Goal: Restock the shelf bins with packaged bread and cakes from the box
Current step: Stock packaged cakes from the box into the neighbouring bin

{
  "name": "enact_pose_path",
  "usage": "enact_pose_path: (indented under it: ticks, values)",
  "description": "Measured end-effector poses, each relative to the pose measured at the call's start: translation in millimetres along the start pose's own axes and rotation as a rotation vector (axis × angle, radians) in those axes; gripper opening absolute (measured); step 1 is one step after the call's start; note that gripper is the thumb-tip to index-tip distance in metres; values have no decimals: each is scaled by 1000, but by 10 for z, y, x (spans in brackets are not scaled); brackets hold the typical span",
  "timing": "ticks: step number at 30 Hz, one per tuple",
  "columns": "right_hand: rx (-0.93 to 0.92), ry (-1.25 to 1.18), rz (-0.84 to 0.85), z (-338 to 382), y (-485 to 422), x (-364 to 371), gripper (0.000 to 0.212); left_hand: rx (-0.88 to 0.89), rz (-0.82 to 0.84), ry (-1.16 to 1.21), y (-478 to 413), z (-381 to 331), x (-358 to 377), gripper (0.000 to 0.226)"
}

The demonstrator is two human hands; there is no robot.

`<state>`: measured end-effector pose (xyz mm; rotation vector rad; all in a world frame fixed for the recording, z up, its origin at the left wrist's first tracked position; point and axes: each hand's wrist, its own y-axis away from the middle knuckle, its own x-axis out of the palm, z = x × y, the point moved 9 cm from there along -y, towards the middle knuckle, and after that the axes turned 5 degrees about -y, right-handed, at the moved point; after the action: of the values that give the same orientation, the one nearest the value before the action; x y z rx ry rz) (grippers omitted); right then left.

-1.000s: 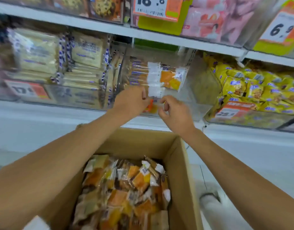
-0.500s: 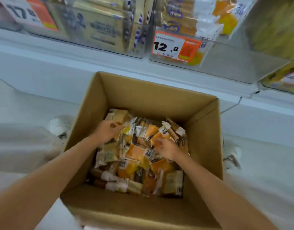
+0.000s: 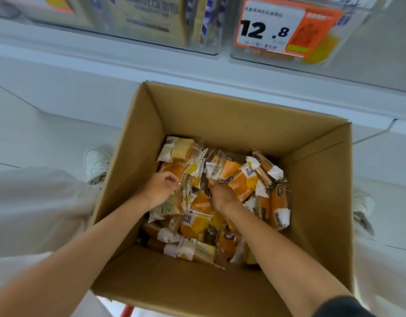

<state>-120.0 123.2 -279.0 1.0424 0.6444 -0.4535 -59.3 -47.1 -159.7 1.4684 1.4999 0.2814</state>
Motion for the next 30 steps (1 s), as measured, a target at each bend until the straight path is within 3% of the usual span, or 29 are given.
enact_pose_path:
  ticks: [5,9,10,11,13,14,16,19,22,25,27,30]
  values:
    - [-131,-149,-111,41,407,-390,11,75,-19,41,-11,-140,33,11]
    - [-281,-308,-211,163,852,-1031,15,196,84,65,53,-495,182,79]
    - [-302,-362,-220,230,928,-1171,14,223,131,52,86,-580,243,86]
    - [-321,-434,-219,315,996,-1298,13,239,168,41,122,-640,283,78]
    - [-321,-587,-189,432,1064,-1428,16,245,155,22,121,-655,256,31]
    - [-296,-614,-189,415,1061,-1447,19,260,115,13,120,-650,184,29]
    - [-187,-606,-218,212,979,-1364,34,240,-48,-17,103,-530,-80,47]
    - [-46,-693,-82,-54,819,-887,40,181,-235,91,80,-293,-432,25]
    - [1,-645,199,44,712,-140,46,139,-220,213,99,-179,-430,15]
    - [18,-494,317,191,640,353,67,112,-198,284,109,-100,-315,20]
    - [29,-355,301,168,586,521,60,94,-186,293,85,-51,-251,27]
    - [9,-247,236,103,582,615,28,58,-177,328,71,-7,-186,26]
